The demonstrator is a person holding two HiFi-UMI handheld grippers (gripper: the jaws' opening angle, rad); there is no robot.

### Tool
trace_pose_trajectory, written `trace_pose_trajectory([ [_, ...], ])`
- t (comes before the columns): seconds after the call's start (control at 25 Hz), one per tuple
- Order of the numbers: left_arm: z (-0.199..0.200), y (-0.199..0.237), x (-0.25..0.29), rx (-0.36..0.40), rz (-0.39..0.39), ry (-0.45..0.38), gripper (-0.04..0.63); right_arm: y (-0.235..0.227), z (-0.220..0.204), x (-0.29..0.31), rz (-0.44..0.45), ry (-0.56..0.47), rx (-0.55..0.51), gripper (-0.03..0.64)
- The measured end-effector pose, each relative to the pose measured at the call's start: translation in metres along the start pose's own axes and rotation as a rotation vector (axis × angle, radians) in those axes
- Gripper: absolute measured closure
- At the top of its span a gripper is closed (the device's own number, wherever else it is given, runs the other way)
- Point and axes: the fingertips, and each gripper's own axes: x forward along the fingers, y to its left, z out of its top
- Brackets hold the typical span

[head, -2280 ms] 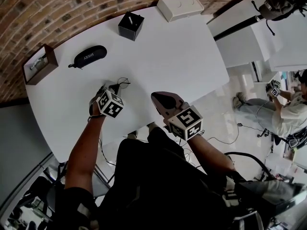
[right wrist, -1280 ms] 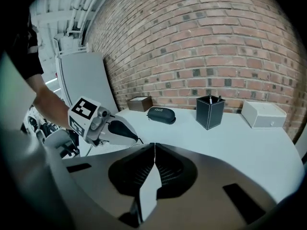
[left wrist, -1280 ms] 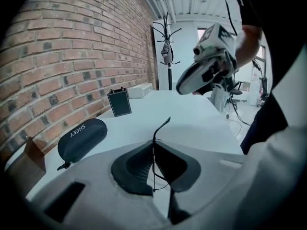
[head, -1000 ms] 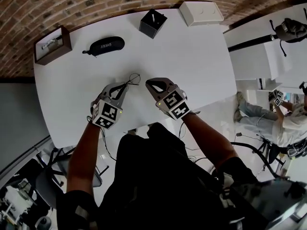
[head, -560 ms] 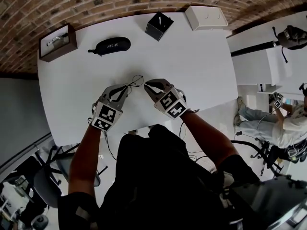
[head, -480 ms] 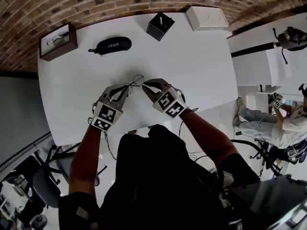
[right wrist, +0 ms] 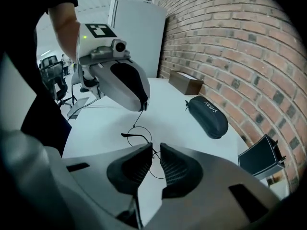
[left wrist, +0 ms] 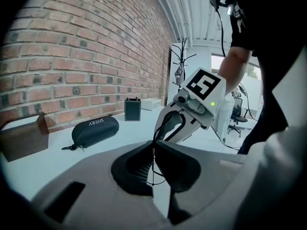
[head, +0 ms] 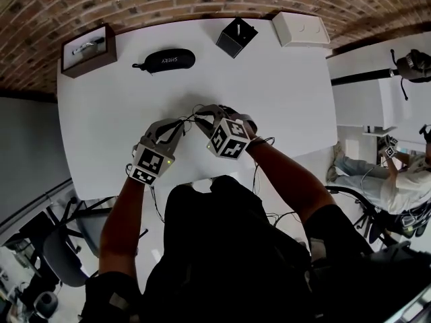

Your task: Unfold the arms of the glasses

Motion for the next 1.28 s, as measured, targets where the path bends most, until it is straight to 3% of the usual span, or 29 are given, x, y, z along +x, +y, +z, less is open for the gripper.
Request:
trace_pose_trajectory([
  [0.12,-0.004,0.002,-0.003,-0.016,0.003,-0.003,0.575,0.006,-0.002,0.01,0.057,0.034,-0.093,0.544],
  [0.32,-0.009,0.003,-0.005,-0.019,0.008,0.0,0.575,0.01,-0.004,0.021,0.111,0.081,-0.213,0.54],
  [0.72,-0.013,0.002,-0.008,-0.041,0.012,-0.003,0.575,0.016,-0.011,0.044,0.182,0.176,-0.318,0.54],
  [0.96,-0.018,0.002,-0.008,-0.021,-0.001,0.013,0.575,0.013,-0.008,0.052,0.194,0.173,-0.326,0.561],
  [1.28,-0.024,0.001,-0.007,-0.005,-0.017,0.032,0.575,0.017,-0.01,0.054,0.214,0.194,-0.434,0.581],
])
